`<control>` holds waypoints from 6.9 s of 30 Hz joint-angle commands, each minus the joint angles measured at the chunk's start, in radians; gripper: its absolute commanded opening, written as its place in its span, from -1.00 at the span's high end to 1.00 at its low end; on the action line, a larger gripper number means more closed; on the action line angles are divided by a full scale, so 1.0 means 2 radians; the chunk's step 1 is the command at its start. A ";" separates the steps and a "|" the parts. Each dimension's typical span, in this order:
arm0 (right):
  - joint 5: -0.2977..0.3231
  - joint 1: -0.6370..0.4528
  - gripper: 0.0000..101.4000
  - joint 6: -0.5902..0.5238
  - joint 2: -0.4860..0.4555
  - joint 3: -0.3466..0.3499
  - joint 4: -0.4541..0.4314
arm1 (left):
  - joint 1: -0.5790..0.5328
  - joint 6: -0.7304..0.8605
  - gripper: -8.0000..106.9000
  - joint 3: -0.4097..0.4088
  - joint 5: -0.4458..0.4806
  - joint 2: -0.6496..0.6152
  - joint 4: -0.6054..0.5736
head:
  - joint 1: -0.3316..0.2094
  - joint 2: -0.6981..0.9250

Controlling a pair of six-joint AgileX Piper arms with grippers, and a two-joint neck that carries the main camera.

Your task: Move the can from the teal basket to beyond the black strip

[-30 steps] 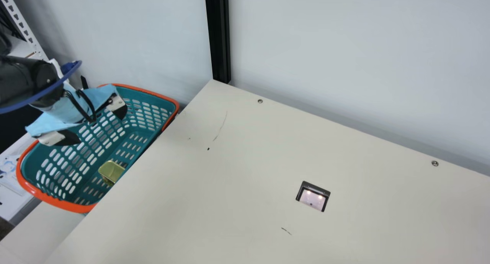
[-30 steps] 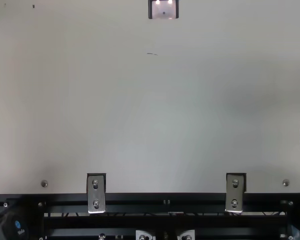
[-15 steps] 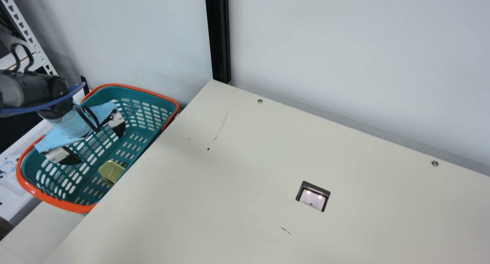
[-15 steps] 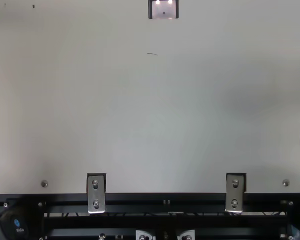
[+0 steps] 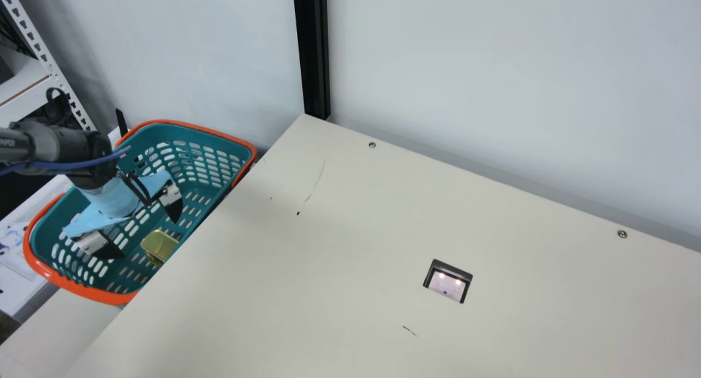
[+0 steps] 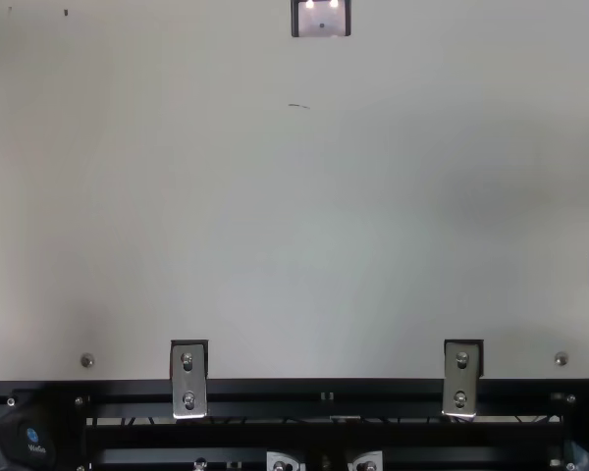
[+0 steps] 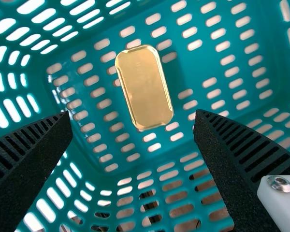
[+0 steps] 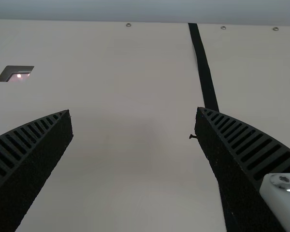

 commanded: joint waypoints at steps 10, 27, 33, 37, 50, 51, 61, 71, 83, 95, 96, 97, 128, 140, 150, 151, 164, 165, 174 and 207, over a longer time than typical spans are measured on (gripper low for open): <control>0.000 0.000 -1.00 0.000 0.000 0.000 0.000 | 0.009 -0.004 -0.71 -0.036 0.003 0.056 -0.010 | -0.017 0.008; 0.000 0.000 -1.00 0.000 0.000 0.000 0.000 | 0.011 -0.017 -0.71 -0.110 0.026 0.115 -0.029 | -0.017 0.008; 0.000 0.000 -1.00 0.000 0.000 0.000 0.000 | 0.011 -0.021 -0.71 -0.125 0.040 0.132 -0.025 | -0.017 0.008; 0.000 0.000 -1.00 0.000 0.000 0.000 0.000 | 0.012 -0.024 -0.71 -0.131 0.046 0.142 -0.020 | -0.017 0.008; 0.000 0.000 -1.00 0.000 0.000 0.000 0.000 | 0.015 -0.024 -0.71 -0.151 0.046 0.171 -0.020 | -0.017 0.008; 0.000 0.000 -1.00 0.000 0.000 0.000 0.000 | 0.015 -0.023 -0.71 -0.153 0.046 0.173 -0.022 | -0.017 0.008; 0.000 0.000 -1.00 0.000 0.000 0.000 0.000 | 0.016 -0.012 -0.71 -0.168 0.039 0.193 -0.040 | -0.017 0.008; 0.000 0.000 -1.00 0.000 0.000 0.000 0.000 | 0.020 0.012 0.68 -0.182 0.025 0.203 -0.051 | -0.017 0.008; 0.000 0.000 -1.00 0.000 0.000 0.000 0.000 | 0.005 0.103 0.68 -0.137 -0.008 0.107 -0.094 | -0.017 0.008; 0.000 0.000 -1.00 0.000 0.000 0.000 0.000 | -0.010 0.230 0.68 -0.078 -0.044 -0.048 -0.146 | -0.017 0.008; 0.000 0.000 -1.00 0.000 0.000 0.000 0.000 | -0.010 0.241 0.68 -0.073 -0.047 -0.061 -0.150 | -0.017 0.008; 0.000 0.000 -1.00 0.000 0.000 0.000 0.000 | -0.011 0.252 0.68 -0.068 -0.050 -0.075 -0.153 | -0.017 0.008; 0.000 0.000 -1.00 0.000 0.000 0.000 0.000 | 0.012 0.605 0.68 0.026 0.186 -0.395 -0.396 | -0.017 0.008; 0.000 0.000 -1.00 0.000 0.000 0.000 0.000 | 0.015 0.619 0.68 0.029 0.218 -0.418 -0.397 | -0.017 0.008; 0.000 0.000 -1.00 0.000 0.000 0.000 0.000 | 0.016 0.598 0.68 0.026 0.250 -0.425 -0.398 | -0.017 0.008; 0.000 0.000 -1.00 0.000 0.000 0.000 0.000 | 0.017 0.594 0.68 0.025 0.260 -0.426 -0.398 | -0.017 0.008; 0.000 0.000 -1.00 0.000 0.000 0.000 0.000 | 0.005 0.538 0.68 0.041 0.347 -0.446 -0.401 | -0.017 0.008; 0.000 0.000 -1.00 0.000 0.000 0.000 0.000 | -0.002 0.530 0.68 0.046 0.347 -0.448 -0.403 | -0.017 0.008; 0.000 0.000 -1.00 0.000 0.000 0.000 0.000 | -0.025 0.503 0.68 0.057 0.348 -0.473 -0.398 | -0.017 0.008; 0.000 0.000 -1.00 0.000 0.000 0.000 0.000 | -0.040 0.351 0.68 0.110 0.347 -0.397 -0.487 | -0.017 0.008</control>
